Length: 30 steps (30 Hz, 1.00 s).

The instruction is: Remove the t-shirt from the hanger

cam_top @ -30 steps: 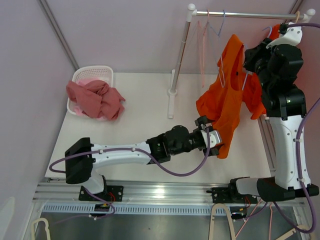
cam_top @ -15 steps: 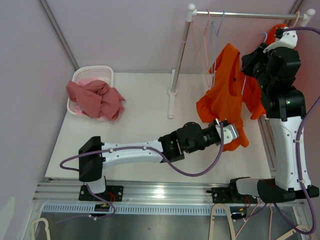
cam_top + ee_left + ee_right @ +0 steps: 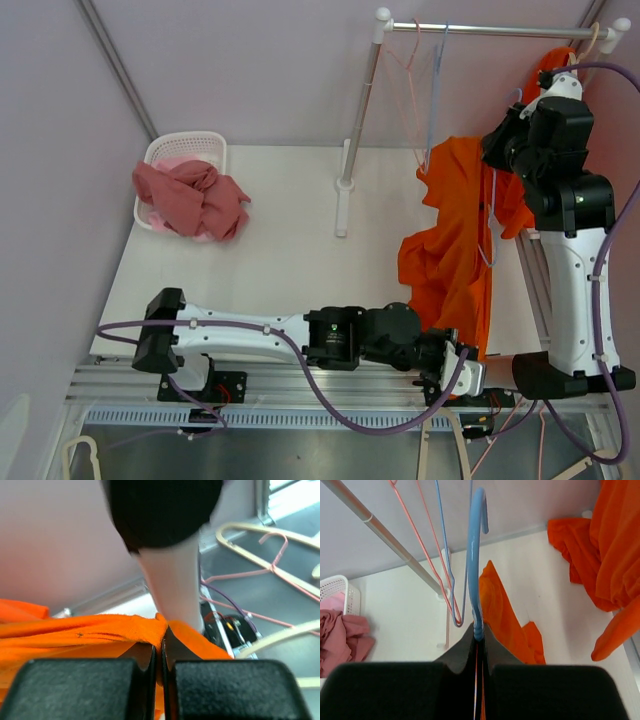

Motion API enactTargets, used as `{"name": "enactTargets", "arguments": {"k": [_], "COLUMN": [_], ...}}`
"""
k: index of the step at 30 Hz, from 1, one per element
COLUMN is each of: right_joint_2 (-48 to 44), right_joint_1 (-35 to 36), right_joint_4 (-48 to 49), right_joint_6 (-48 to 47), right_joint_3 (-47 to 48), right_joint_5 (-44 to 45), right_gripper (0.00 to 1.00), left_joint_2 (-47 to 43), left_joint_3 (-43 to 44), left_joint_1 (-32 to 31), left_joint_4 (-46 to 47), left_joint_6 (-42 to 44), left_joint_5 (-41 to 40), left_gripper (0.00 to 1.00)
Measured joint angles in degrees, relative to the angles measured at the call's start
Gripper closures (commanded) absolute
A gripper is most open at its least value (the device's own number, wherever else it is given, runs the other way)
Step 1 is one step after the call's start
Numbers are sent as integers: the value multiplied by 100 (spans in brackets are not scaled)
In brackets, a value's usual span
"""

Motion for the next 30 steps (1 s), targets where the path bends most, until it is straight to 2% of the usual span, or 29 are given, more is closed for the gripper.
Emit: {"name": "enactTargets", "arguments": {"k": [3,6,9,11,13,16,18,21,24,27,30], "right_joint_2": [37,326,951,1172,1231,1231,1198,1082,809,544,415], "right_joint_1": [0,-2,35,140,275,525,785,1054,1102,1091,1064], "right_joint_4": [-339,-892,-1429,-1521,-1668,-1989,-2184,-2271,-2138,-1574,-855], "right_joint_6": [-46,-140,-280,-374,-444,-579,-660,-678,-688,-730,-828], "right_joint_3": [175,778,1867,2146,2144,2146,2142,2006,1641,1187,776], "right_joint_5": [-7,-101,-299,-291,-264,-199,15,348,586,907,1290], "right_gripper": [100,100,100,100,100,100,100,100,100,100,100], "left_joint_2": [-7,35,101,76,2,-175,-407,-833,-1322,-1904,-2374], "left_joint_3": [-398,-826,-907,-957,-1043,-1056,-1058,-1222,-1488,-1744,-1530], "left_joint_1": [52,310,907,1482,2090,2667,2732,2684,2660,2667,2763], "left_joint_4": [26,127,127,157,94,-304,-656,-935,-1075,-1314,-1683], "left_joint_6": [-175,-686,-1624,-2363,-3077,-3882,-4284,-4551,-4706,-4789,-4712], "left_joint_5": [33,-227,-494,-570,-826,-1840,-2573,-3099,-3316,-3364,-3213], "left_gripper": [99,99,99,99,99,99,99,99,99,99,99]}}
